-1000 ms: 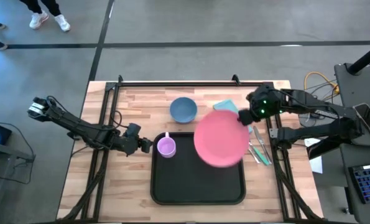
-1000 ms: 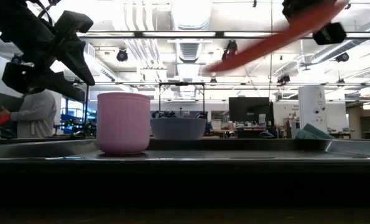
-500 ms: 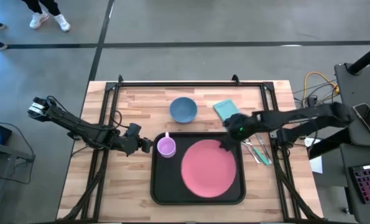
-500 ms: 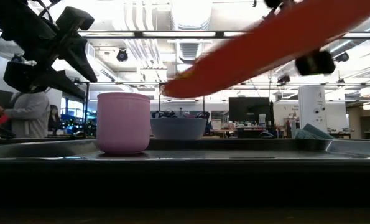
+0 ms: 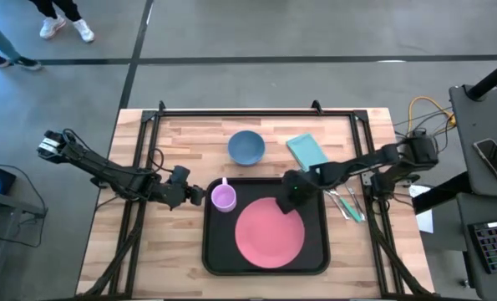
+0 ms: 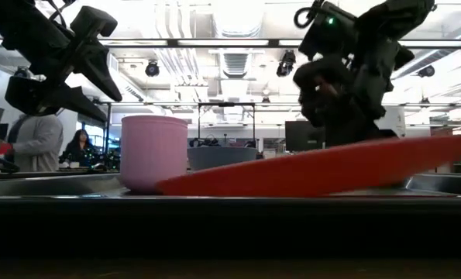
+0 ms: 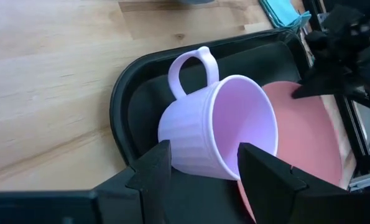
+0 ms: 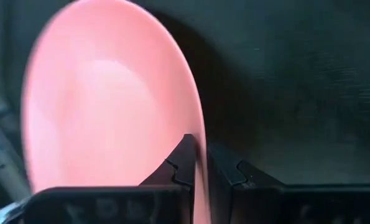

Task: Set up tray
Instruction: Put the light orange plate at the bottom of the cup on the black serving tray, then put the blue bowl on the light orange plate on the black serving tray

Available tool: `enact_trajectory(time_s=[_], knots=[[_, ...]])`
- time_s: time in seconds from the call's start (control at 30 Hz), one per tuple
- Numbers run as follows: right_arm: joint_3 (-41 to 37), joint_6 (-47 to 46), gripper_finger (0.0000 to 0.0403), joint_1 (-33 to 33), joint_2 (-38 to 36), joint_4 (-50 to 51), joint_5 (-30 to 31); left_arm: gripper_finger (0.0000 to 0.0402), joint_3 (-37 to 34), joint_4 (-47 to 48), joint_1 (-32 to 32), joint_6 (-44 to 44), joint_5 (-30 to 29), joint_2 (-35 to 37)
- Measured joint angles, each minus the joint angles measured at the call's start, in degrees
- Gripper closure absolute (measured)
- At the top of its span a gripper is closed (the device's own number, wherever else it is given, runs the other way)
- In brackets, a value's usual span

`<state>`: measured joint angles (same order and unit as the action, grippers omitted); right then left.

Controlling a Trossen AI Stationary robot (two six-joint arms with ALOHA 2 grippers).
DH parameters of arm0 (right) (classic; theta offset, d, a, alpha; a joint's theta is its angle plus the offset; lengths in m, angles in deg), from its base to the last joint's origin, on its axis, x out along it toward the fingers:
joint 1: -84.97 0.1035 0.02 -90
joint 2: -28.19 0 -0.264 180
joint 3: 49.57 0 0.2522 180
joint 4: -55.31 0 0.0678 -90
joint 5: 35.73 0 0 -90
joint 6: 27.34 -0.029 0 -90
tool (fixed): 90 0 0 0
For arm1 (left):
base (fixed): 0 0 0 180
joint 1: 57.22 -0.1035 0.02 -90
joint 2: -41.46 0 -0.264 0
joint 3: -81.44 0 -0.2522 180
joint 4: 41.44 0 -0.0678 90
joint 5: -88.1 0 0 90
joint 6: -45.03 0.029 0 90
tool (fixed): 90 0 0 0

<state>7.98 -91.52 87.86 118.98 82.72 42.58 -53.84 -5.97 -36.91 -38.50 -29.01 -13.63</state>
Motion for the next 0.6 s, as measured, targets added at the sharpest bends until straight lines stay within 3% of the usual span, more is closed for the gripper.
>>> enact_trajectory(time_s=[0.2, 0.6], knots=[[-0.1, -0.9, 0.0360, 0.0, 2.0, -4.3, 2.4, 0.0236, 0.0, -0.2, 0.0, 0.0, 0.0, 0.0], [-0.1, 4.9, 0.0239, 0.0, -2.4, -1.5, 2.9, 0.0236, 0.0, -0.1, 0.0, 0.0, 0.0, 0.0]])
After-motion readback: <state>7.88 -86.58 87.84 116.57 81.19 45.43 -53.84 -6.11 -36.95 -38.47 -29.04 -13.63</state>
